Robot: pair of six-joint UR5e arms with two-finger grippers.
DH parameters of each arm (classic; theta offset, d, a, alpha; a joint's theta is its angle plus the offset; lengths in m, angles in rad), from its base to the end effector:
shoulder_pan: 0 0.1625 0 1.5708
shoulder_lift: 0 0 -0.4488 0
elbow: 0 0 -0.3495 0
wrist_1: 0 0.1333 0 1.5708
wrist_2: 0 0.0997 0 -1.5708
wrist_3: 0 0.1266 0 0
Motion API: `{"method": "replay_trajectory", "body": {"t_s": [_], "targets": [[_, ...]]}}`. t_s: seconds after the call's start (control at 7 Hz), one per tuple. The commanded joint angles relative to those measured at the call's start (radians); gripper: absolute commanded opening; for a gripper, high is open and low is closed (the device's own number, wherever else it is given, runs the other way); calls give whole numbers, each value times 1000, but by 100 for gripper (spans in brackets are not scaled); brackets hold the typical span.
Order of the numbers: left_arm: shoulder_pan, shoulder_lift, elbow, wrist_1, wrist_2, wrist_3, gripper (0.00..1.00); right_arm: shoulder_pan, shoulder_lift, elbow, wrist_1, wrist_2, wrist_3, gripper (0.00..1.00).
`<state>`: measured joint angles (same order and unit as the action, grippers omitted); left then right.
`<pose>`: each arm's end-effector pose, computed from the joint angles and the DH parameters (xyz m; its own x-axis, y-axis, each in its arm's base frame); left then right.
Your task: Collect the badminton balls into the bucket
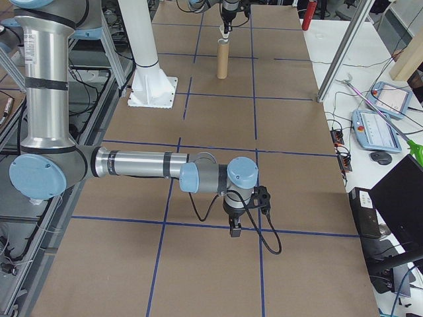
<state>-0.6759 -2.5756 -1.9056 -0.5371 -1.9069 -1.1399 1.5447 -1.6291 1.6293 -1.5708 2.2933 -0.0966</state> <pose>0.4030 -0.4405 0.1469 0.8902 -0.2084 -0.4050 0.1555 0.9748 -0.1600 0.0385 -0.4242 0.7054 0.7439 -0.1160 0.6582 0.0983 0.9931 0.0640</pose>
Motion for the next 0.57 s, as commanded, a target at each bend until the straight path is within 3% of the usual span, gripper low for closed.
{"method": "replay_trajectory", "body": {"t_s": [0.0, 0.14, 0.29, 0.43], "targets": [[2, 12, -6, -9, 0, 2, 100, 0, 0, 1, 0, 0, 0, 100], [1, 15, -30, -11, 2, 12, 100, 0, 0, 0, 0, 0, 0, 100], [-7, 46, -112, -15, 17, 19, 100, 0, 0, 0, 0, 0, 0, 100], [-72, 79, -147, -46, 16, 161, 100, 0, 0, 1, 0, 0, 0, 100]]}}
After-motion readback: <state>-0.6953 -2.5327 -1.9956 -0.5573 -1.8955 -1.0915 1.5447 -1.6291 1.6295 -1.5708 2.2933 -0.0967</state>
